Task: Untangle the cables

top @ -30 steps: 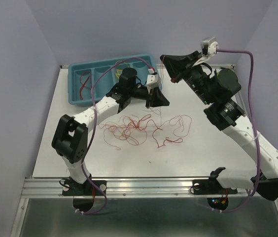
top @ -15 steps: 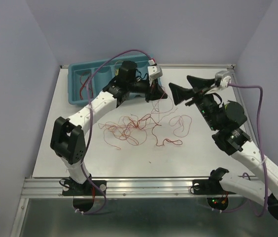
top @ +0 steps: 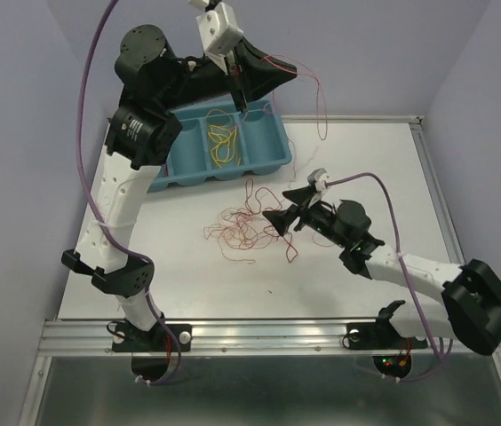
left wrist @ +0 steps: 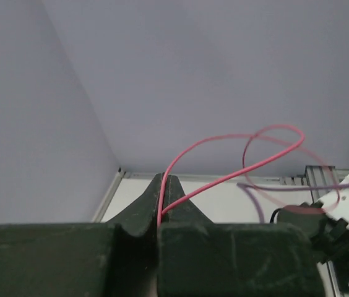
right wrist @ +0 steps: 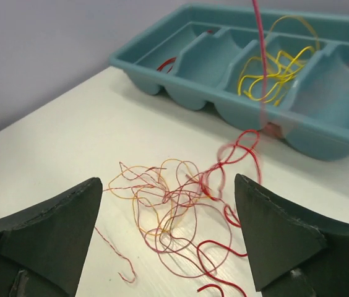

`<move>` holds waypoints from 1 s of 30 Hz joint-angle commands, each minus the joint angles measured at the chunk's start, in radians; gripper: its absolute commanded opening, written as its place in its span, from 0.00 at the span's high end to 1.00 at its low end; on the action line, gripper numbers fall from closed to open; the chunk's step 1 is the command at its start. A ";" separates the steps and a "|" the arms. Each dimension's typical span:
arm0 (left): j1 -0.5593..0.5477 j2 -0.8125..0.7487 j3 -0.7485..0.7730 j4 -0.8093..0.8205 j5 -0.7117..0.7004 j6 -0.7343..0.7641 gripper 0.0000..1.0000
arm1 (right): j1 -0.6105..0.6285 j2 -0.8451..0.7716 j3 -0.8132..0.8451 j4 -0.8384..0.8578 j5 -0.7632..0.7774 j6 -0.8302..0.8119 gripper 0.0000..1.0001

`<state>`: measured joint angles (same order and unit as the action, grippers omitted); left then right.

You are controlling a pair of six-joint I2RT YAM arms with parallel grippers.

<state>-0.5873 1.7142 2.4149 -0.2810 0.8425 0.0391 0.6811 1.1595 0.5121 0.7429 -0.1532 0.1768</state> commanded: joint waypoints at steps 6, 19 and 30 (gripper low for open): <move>0.003 -0.161 -0.118 0.119 -0.188 0.000 1.00 | 0.003 0.386 0.203 0.306 -0.056 0.046 0.57; 0.021 -0.421 -0.456 0.470 -0.963 0.424 1.00 | 0.001 0.444 0.074 0.411 0.215 0.082 0.34; 0.249 -0.286 -0.432 0.529 -0.990 0.461 1.00 | 0.002 0.459 0.022 0.506 0.208 0.102 0.33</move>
<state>-0.4030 1.3800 1.9743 0.1871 -0.1394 0.4770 0.6811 1.6222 0.5629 1.1324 0.0387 0.2687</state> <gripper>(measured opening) 0.030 0.669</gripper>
